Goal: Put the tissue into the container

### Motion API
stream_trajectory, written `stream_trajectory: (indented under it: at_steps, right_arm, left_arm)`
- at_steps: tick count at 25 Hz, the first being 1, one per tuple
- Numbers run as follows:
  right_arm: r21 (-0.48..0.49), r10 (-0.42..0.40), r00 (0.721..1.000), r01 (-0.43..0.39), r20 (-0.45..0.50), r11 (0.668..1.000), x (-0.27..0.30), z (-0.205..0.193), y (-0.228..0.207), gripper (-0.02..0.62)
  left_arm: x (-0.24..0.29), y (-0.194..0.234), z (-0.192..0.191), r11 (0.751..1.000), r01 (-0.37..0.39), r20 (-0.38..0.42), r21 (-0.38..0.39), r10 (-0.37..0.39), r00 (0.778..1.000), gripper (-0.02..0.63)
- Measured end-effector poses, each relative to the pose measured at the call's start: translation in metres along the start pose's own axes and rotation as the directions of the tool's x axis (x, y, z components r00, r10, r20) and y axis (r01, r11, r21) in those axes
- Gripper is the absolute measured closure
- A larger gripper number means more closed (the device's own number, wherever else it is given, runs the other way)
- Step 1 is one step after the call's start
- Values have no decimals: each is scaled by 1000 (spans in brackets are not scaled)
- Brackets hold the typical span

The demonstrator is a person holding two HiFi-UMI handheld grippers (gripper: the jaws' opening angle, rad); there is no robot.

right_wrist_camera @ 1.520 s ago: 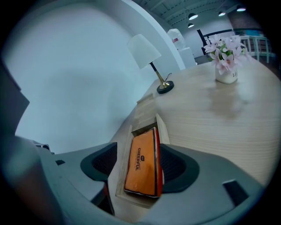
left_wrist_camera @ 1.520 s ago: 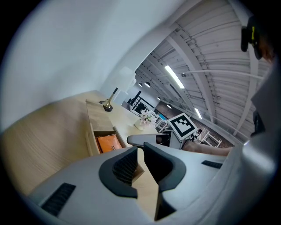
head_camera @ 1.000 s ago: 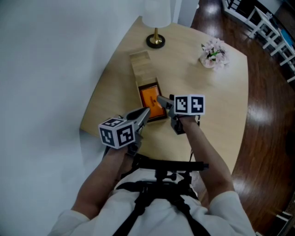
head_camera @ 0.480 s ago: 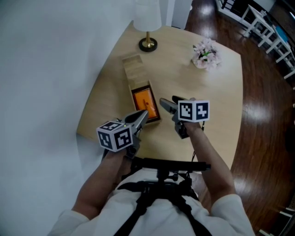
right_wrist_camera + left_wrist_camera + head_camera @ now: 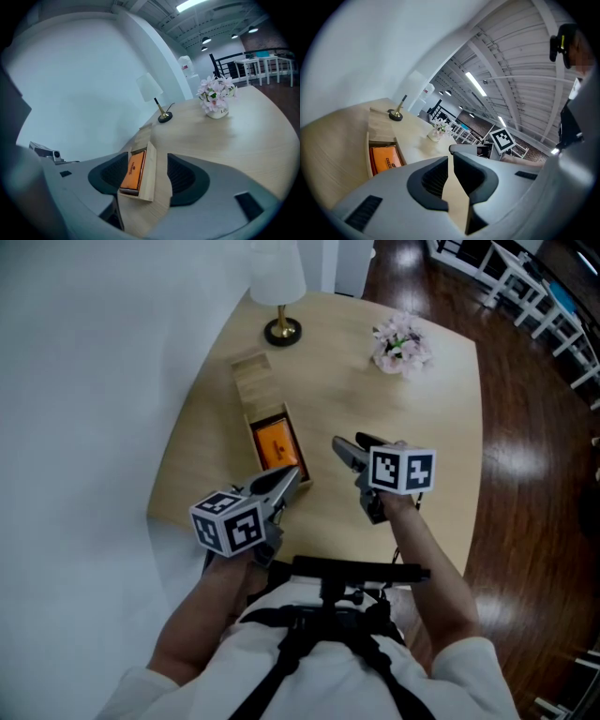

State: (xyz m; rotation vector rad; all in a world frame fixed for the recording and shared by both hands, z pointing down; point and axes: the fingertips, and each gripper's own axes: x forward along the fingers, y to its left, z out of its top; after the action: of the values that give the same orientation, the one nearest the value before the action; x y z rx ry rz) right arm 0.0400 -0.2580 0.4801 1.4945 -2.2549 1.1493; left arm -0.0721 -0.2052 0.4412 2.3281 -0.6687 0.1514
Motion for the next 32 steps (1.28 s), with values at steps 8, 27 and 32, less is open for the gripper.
stream_trajectory:
  at_steps: [8,27,32]
  right_arm:
    - [39,-5,999,4,39,999,-33,-3,-14,356]
    - [99,-31,982,12,186,995,-127,-12,-34,419]
    - [114,-45,979,23,198,993,-139,-21,-38,419]
  left_arm:
    - [6,-32,0,999,36,11,20,-36,999,579]
    - [16,-74,-18,993,105,-50,61,-102,994,580]
    - [17,-76,-24,992,115,-55,58,-112,992,588]
